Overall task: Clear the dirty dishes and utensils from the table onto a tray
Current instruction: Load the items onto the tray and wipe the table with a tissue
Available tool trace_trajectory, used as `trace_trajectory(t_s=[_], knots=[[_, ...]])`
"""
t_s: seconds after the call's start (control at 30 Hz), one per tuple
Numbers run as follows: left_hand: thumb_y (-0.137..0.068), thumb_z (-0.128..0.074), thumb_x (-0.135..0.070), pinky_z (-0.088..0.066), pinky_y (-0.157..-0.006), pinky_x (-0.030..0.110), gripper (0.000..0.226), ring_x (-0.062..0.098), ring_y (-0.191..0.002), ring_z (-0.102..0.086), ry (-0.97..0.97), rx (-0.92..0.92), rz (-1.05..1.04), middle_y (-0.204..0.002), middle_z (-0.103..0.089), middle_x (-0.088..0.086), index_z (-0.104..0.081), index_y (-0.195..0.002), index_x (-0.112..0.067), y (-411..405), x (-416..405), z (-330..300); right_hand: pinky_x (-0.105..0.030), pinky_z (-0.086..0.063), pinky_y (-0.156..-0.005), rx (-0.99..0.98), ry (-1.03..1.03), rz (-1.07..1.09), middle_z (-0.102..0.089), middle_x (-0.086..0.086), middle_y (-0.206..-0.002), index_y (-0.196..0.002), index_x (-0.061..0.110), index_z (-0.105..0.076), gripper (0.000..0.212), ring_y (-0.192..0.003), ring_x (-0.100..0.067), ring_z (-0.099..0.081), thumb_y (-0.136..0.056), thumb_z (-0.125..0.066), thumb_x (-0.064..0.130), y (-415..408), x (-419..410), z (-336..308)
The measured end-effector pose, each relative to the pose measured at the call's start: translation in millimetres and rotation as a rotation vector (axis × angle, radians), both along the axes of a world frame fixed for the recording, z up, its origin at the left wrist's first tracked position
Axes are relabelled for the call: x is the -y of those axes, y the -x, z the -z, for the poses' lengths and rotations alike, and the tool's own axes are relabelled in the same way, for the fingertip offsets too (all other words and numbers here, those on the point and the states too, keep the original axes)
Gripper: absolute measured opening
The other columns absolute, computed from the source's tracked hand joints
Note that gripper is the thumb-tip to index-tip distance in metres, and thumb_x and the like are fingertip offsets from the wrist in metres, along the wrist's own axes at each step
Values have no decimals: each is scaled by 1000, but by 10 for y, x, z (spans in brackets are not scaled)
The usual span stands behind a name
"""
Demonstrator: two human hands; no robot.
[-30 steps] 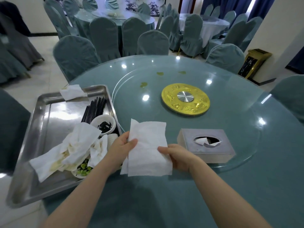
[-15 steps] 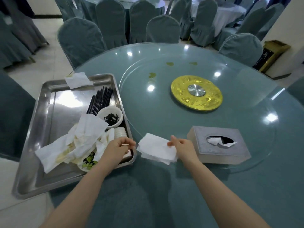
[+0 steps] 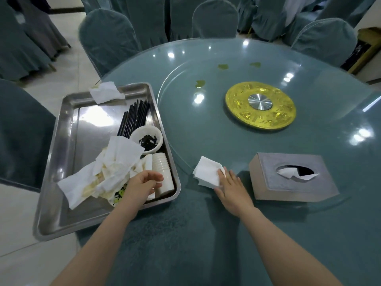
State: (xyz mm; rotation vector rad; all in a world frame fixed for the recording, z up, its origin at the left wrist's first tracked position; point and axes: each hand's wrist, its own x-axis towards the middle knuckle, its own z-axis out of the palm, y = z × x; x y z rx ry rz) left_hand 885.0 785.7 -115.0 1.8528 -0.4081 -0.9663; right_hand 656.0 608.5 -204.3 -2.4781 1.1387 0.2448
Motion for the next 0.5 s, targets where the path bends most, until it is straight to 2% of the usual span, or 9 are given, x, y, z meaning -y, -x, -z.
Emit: trace_trajectory(t_s=[0.17,0.23,0.27,0.3,0.33,0.37,0.4,0.43,0.5], knots=[[-89,-46,5,-52,-75,27,27,15,-90,-69,13,-6,32,-97,-71,1,-67,-93,-12,67,1,10,-33,5,-117,-16,16,25,9,11,-160,-153,30,0,60,-147,-11,9,-100,-21,50,375,44,3],[-89,-47,5,-53,-79,31,27,16,-91,-69,9,-11,40,-98,-71,1,-67,-93,-12,94,4,15,-35,0,-118,-31,1,65,2,12,-160,-153,28,-8,56,-148,-13,3,-101,-20,46,520,56,-71],[-89,-47,5,-54,-79,31,27,16,-92,-69,9,-13,45,-98,-71,1,-67,-93,-13,111,14,20,-38,-7,-118,-28,-10,109,-9,10,-160,-152,26,-18,53,-148,-16,-6,-102,-20,44,576,69,-131],[-89,-48,4,-53,-77,29,26,16,-92,-68,9,-15,53,-97,-71,0,-67,-92,-13,134,24,24,-41,-19,-115,10,-17,179,-28,6,-155,-144,24,-35,48,-144,-22,-22,-102,-21,41,624,77,-196],[-89,-48,4,-52,-75,26,26,16,-92,-68,10,-20,63,-97,-71,0,-67,-92,-13,163,41,26,-42,-34,-105,90,-12,272,-50,0,-137,-125,24,-51,40,-130,-29,-41,-101,-23,39,659,79,-273],[-90,-49,4,-52,-75,25,26,16,-91,-68,14,-27,71,-96,-71,0,-68,-91,-13,193,66,25,-41,-43,-89,194,10,376,-60,-6,-114,-103,23,-56,32,-110,-34,-53,-100,-27,37,661,87,-367],[-90,-49,4,-53,-77,26,26,15,-91,-68,15,-36,80,-96,-71,0,-68,-91,-14,226,94,22,-39,-43,-76,282,57,469,-61,-11,-100,-95,20,-55,27,-97,-36,-56,-98,-32,34,651,108,-447],[-90,-48,4,-54,-80,29,27,15,-91,-68,10,-40,91,-96,-72,0,-68,-91,-14,258,118,18,-39,-41,-71,328,144,538,-62,-15,-103,-101,16,-57,24,-94,-36,-56,-98,-36,29,636,123,-506],[-90,-47,4,-54,-82,28,27,13,-90,-69,8,-19,116,-95,-72,0,-68,-93,-13,312,160,7,-42,-44,-83,361,350,580,-56,-22,-127,-126,4,-53,35,-109,-37,-53,-95,-47,18,598,113,-576]])
